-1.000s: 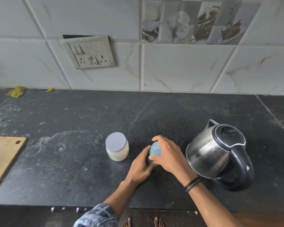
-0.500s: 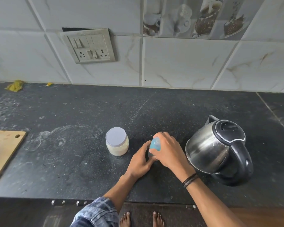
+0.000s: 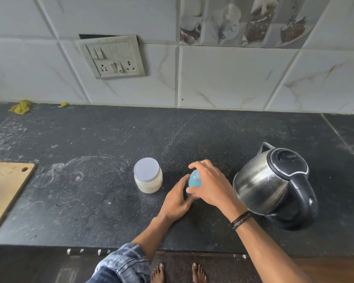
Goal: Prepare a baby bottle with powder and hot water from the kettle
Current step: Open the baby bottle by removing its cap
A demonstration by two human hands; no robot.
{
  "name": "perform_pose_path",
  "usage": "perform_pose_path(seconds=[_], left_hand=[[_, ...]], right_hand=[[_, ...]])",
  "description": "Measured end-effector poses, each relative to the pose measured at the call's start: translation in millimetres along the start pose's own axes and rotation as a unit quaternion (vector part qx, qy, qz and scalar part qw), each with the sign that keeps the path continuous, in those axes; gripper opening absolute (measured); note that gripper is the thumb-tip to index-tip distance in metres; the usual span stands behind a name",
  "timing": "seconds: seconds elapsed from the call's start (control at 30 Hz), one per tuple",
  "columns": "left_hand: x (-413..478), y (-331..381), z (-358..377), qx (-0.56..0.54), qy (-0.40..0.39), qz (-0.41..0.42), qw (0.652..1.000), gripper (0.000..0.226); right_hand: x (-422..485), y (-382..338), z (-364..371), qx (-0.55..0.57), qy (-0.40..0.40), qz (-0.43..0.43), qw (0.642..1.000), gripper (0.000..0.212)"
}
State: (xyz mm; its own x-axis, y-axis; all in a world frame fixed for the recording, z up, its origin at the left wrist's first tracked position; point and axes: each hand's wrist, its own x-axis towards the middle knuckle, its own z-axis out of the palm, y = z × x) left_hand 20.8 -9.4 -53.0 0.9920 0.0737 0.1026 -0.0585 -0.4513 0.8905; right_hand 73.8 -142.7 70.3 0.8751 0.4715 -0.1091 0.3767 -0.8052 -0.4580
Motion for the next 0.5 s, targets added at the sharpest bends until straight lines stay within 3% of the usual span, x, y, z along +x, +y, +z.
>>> perform_pose_path(seconds=[0.2,0.37,0.5], left_hand=[[-0.7,-1.5,1.1,-0.005,0.008,0.002,1.0,0.058],[-0.6,-0.8,0.2,-0.01,0.013,0.003,1.0,0.056],[-0.4,-1.7,0.2,-0.009,0.014,0.005,1.0,0.056]], right_hand=[[-4.6,-1.4,6.5,0.002,0.031,0.017,0.999,0.047],[-3.9,-1.0,2.1,0.014,0.02,0.007,1.0,0.063],[-5.9,-0.5,6.3,-0.002,0.036,0.012,0.999,0.052]])
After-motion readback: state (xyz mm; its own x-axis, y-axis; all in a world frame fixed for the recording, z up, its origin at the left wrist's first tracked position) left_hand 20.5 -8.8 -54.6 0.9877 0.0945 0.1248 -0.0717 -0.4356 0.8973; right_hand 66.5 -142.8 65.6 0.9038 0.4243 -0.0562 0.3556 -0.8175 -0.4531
